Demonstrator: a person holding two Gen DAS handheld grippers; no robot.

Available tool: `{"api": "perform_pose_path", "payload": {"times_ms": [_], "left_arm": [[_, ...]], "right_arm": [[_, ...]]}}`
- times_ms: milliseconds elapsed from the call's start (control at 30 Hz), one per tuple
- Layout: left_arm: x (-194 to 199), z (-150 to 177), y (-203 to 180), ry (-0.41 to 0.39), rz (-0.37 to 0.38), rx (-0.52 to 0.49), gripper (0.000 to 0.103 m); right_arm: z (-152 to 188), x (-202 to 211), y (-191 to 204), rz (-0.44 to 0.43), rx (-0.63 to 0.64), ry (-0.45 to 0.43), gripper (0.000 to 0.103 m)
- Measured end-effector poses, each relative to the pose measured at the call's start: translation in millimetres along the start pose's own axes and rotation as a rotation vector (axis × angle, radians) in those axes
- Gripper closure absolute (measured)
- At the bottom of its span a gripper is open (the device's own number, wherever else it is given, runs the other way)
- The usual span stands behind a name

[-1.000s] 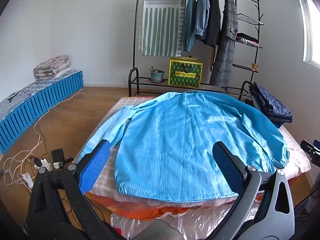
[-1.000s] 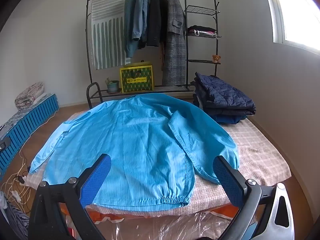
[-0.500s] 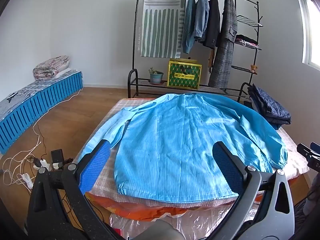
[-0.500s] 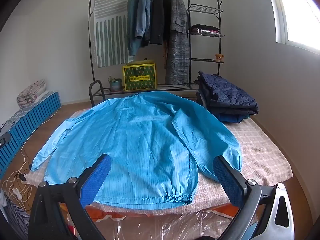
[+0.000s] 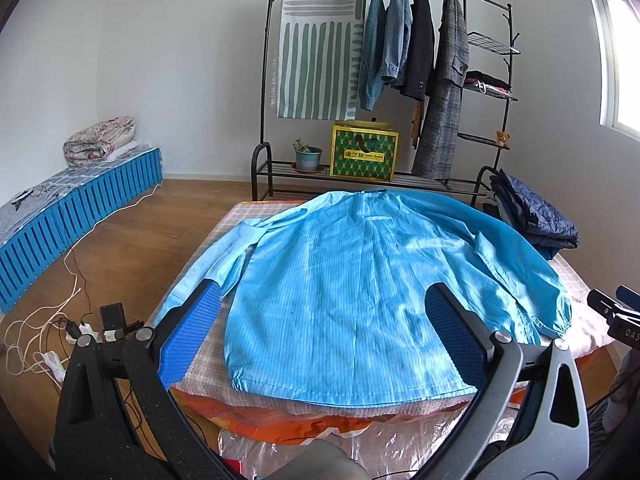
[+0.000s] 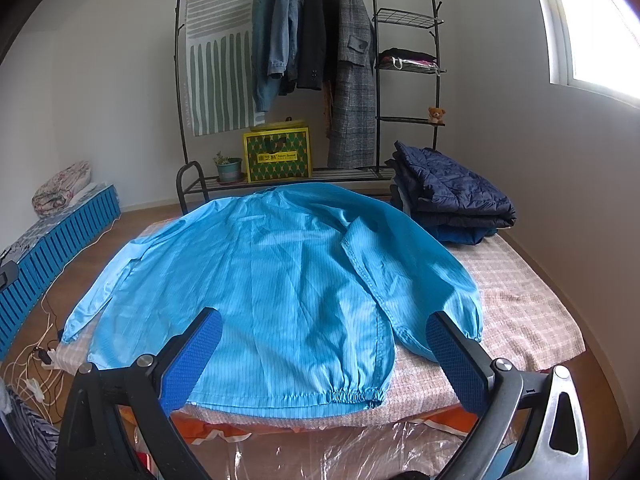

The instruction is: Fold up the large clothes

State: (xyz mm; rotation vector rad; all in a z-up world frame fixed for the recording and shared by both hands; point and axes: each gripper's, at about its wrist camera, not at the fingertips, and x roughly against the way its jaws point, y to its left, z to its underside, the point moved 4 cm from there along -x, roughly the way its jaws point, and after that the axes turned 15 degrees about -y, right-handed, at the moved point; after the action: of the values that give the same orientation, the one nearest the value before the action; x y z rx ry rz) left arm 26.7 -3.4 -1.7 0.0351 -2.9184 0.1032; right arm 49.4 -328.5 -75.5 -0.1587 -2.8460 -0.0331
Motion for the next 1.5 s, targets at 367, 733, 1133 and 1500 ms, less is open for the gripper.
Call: {"api": "perform_pose_path", "payload": {"times_ms": [367, 733, 1133, 1500], "left_arm": [[0.1, -1.5, -2.9, -0.002, -0.001, -0.002, 0.0], [0.4, -0.9, -3.0, -0.004, -0.001, -0.003, 0.0], [1.4, -0.9, -4.5, -0.006, 0.0, -0.005, 0.0], [2.2, -1.7, -4.8, -0.007, -0.001, -0.005, 0.0]], "right_arm": [[-0.8, 2.0, -1.3, -0.001, -0.004, 0.0, 0.0], [-2.7, 3.5, -2.5, 0.005, -0.007, -0.004, 0.0], [-2.2, 4.6, -2.7, 0.007, -0.005, -0.006, 0.0], [-2.4, 4.4, -3.7, 0.007, -0.005, -0.006, 0.0]]}}
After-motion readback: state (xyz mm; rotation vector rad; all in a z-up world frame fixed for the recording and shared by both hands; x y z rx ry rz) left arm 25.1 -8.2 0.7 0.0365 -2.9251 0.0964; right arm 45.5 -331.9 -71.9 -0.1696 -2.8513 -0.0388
